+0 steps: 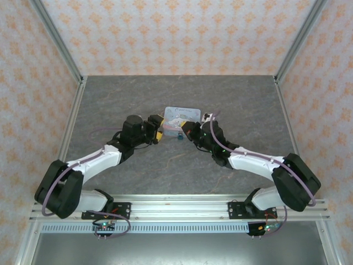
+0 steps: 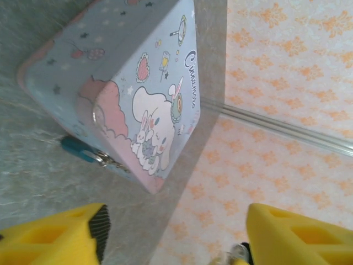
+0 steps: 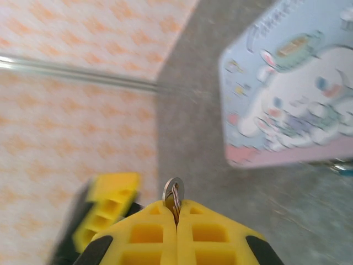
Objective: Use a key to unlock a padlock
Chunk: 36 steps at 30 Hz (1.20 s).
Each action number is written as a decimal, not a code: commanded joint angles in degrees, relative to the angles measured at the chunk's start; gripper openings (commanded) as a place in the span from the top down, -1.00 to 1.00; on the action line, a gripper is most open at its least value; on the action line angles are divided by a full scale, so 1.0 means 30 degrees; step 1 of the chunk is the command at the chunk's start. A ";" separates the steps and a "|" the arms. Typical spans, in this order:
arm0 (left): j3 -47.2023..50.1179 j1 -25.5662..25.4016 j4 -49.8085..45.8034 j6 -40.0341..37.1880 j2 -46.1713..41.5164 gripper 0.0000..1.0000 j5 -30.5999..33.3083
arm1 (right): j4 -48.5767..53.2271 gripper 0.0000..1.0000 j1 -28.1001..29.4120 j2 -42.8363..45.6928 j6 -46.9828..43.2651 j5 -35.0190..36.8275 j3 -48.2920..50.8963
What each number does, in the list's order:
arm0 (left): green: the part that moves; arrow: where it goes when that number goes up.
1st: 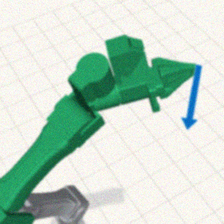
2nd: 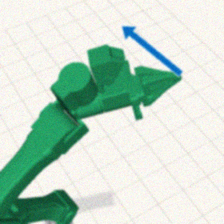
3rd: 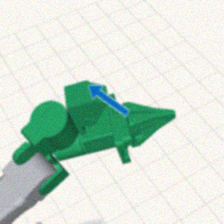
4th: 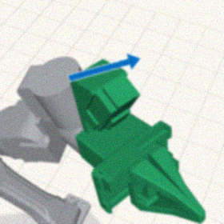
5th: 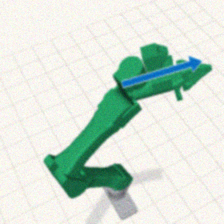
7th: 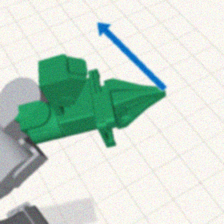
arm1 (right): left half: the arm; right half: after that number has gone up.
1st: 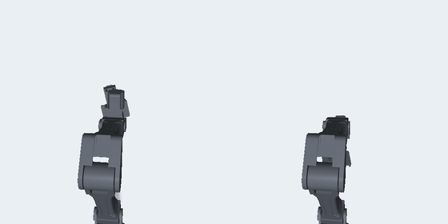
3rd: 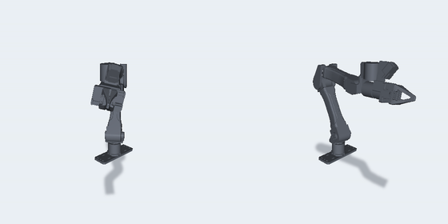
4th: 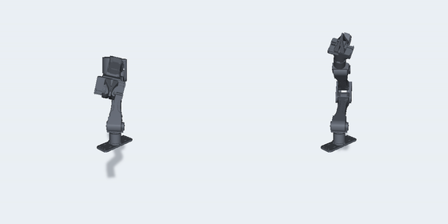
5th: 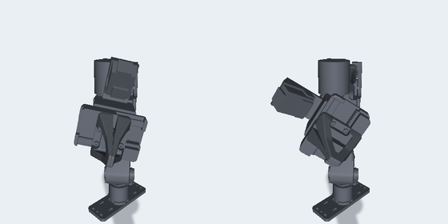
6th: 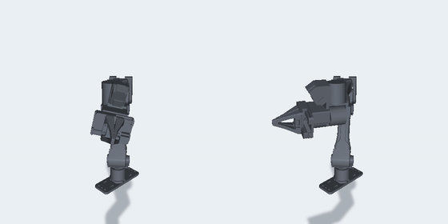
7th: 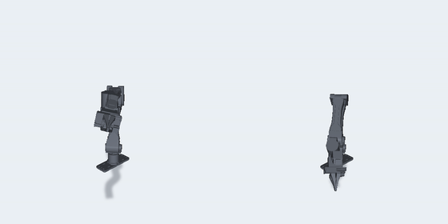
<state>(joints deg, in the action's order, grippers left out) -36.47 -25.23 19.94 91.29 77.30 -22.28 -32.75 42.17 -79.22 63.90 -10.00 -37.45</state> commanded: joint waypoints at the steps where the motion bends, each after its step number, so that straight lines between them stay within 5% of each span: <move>1: -0.0630 -0.0271 0.3113 0.2153 0.0631 -0.20 -0.0276 | -0.3793 1.00 -0.0120 -0.0590 0.2173 0.1805 0.0062; 14: -0.2381 -0.1160 0.5367 0.3551 0.2698 0.07 0.0462 | -0.7054 1.00 -0.0120 -0.2778 0.4390 0.2687 0.0297; 36: -0.3104 -0.1854 0.5284 0.3702 0.3304 0.61 0.0820 | -0.7768 1.00 -0.0190 -0.3447 0.4716 0.2637 0.0713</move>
<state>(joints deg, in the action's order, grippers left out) -44.21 -30.39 35.00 102.19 87.66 -20.60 -53.32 41.93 -88.68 77.41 -3.31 -36.18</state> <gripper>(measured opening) 0.206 0.042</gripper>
